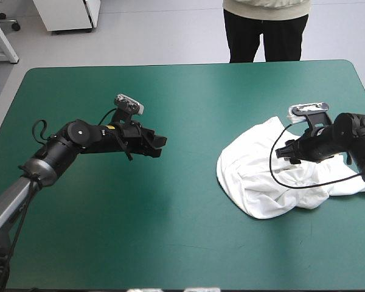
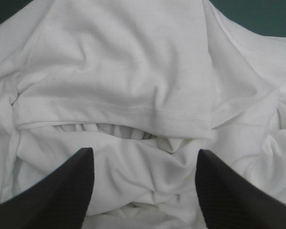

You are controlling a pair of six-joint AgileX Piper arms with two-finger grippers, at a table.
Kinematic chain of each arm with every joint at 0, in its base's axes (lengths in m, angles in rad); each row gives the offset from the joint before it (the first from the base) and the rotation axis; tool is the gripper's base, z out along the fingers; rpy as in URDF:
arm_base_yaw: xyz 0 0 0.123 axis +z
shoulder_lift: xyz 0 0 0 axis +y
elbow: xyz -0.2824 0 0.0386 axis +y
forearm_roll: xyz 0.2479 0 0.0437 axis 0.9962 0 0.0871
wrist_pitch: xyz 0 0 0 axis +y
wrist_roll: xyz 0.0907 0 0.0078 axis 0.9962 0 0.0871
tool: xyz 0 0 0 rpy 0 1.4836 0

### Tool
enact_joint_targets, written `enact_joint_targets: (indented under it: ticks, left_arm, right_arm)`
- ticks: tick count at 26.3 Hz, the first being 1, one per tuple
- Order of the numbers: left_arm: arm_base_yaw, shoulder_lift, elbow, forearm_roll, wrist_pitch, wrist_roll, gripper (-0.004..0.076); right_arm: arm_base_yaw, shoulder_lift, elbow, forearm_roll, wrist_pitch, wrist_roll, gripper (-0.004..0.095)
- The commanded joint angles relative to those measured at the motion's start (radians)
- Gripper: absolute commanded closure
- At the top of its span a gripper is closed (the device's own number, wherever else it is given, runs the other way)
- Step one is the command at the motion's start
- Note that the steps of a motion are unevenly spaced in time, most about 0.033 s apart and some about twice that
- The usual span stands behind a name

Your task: Fold the cloth

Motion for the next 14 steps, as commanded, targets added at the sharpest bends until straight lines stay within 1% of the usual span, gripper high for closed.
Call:
enact_joint_targets:
  ticks: [1, 2, 4, 8, 12, 14]
  left_arm:
    - [0.005, -0.138, -0.088, 0.053, 0.076, -0.104, 0.0367]
    - [0.011, -0.187, -0.092, 0.119, 0.093, -0.159, 0.0367]
    - [0.013, -0.320, -0.092, 0.303, 0.095, -0.275, 0.0367]
    - [0.013, -0.534, -0.092, 0.490, 0.081, -0.475, 0.0367]
    - [0.013, -0.688, -0.092, 0.618, 0.083, -0.601, 0.0367]
    - [0.013, -0.755, -0.092, 0.663, 0.112, -0.644, 0.0367]
  right_arm:
    - [0.004, -0.027, -0.035, 0.006, -0.007, -0.018, 0.0331]
    - [0.004, -0.027, -0.035, 0.006, -0.004, -0.018, 0.0331]
    - [0.004, -0.027, -0.035, 0.001, -0.007, -0.018, 0.0331]
    - [0.004, -0.027, -0.035, -0.014, -0.009, -0.007, 0.0331]
    - [0.004, -0.027, -0.035, -0.025, -0.006, -0.004, 0.0331]
    - [0.004, -0.026, -0.035, -0.053, -0.010, -0.004, 0.0331]
